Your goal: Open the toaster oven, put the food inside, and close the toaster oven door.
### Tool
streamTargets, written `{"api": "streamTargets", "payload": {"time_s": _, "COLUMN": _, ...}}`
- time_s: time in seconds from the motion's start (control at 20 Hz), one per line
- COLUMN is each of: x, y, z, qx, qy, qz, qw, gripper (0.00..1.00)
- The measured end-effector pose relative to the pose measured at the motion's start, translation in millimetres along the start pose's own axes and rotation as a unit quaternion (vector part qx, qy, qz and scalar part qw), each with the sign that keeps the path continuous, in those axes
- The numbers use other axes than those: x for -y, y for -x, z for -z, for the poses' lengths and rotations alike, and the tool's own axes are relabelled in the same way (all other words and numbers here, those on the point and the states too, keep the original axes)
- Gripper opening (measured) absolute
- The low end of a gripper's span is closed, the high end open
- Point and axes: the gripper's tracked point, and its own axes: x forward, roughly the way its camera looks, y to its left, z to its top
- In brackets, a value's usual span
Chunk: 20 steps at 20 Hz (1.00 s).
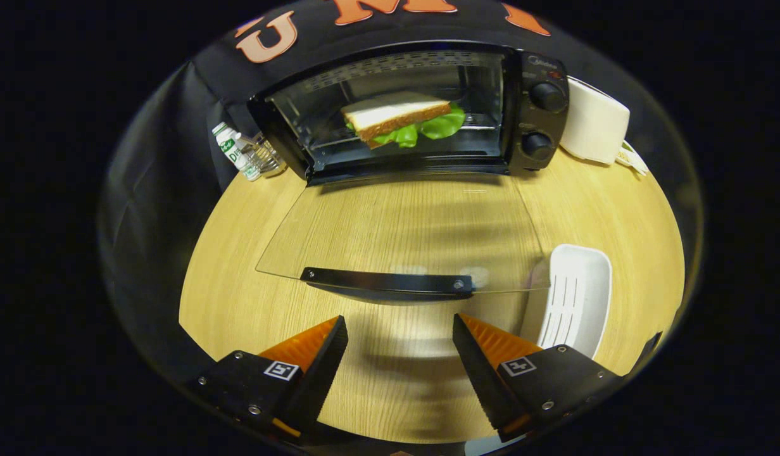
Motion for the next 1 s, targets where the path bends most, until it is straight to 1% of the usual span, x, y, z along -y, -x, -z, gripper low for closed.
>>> {"api": "streamTargets", "payload": {"time_s": 0.25, "x": -6, "y": -11, "z": -9, "qx": -0.003, "qy": 0.009, "qz": 0.018, "qw": 1.000, "gripper": 0.99}}
{"api": "streamTargets", "payload": {"time_s": 0.35, "x": -6, "y": -4, "z": -16, "qx": 0.004, "qy": 0.005, "qz": 0.018, "qw": 1.000, "gripper": 1.00}}
{"api": "streamTargets", "payload": {"time_s": 0.5, "x": -8, "y": 13, "z": -37, "qx": 0.034, "qy": 0.004, "qz": 0.013, "qw": 0.999, "gripper": 0.99}}
{"api": "streamTargets", "payload": {"time_s": 0.65, "x": -10, "y": 25, "z": -55, "qx": 0.050, "qy": 0.017, "qz": 0.007, "qw": 0.999, "gripper": 0.99}}
{"api": "streamTargets", "payload": {"time_s": 0.75, "x": -10, "y": 34, "z": -74, "qx": 0.074, "qy": 0.030, "qz": 0.012, "qw": 0.997, "gripper": 1.00}}
{"api": "streamTargets", "payload": {"time_s": 0.9, "x": -2, "y": 42, "z": -110, "qx": 0.109, "qy": 0.058, "qz": 0.032, "qw": 0.992, "gripper": 1.00}}
{"api": "streamTargets", "payload": {"time_s": 1.0, "x": -1, "y": 48, "z": -132, "qx": 0.128, "qy": 0.065, "qz": 0.034, "qw": 0.989, "gripper": 1.00}}
